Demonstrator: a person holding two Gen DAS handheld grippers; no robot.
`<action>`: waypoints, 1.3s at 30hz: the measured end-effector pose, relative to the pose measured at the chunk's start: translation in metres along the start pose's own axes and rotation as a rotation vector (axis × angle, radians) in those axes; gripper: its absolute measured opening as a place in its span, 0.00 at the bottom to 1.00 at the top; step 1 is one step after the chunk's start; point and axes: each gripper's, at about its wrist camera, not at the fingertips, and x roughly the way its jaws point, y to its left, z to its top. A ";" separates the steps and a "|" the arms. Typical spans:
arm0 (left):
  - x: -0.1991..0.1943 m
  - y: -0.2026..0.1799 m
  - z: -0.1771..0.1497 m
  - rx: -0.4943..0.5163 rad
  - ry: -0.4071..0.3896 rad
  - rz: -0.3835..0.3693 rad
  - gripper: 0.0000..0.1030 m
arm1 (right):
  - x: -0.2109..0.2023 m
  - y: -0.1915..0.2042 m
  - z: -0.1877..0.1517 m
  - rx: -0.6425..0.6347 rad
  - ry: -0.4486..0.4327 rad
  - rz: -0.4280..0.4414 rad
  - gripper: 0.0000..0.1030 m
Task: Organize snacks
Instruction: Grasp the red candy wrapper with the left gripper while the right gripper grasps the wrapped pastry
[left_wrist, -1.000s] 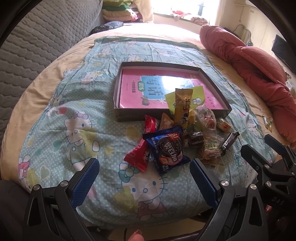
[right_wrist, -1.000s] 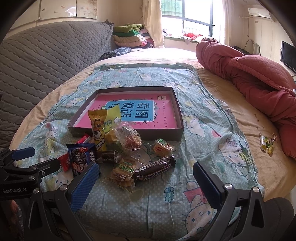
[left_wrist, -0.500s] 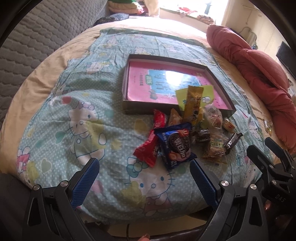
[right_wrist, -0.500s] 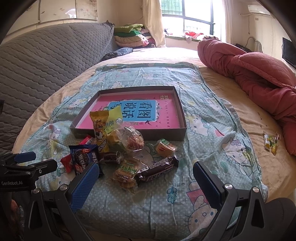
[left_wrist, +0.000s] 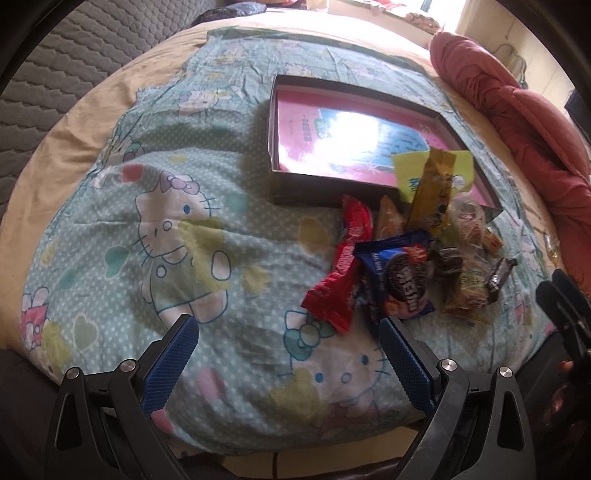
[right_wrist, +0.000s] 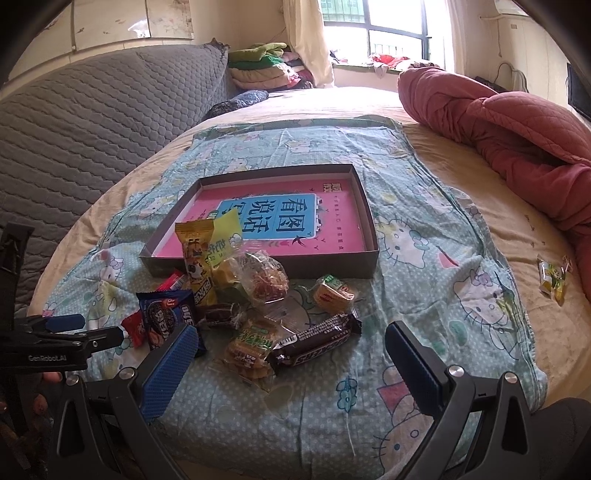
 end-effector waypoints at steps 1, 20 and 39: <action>0.003 0.000 0.001 0.005 0.006 0.007 0.95 | 0.001 -0.001 0.000 0.003 0.002 -0.002 0.99; 0.029 -0.008 0.018 0.078 -0.010 0.012 0.95 | 0.012 -0.022 0.004 0.066 0.031 -0.015 0.99; 0.032 0.003 0.022 0.091 0.023 -0.105 0.78 | 0.035 -0.053 0.020 0.141 0.067 -0.038 0.99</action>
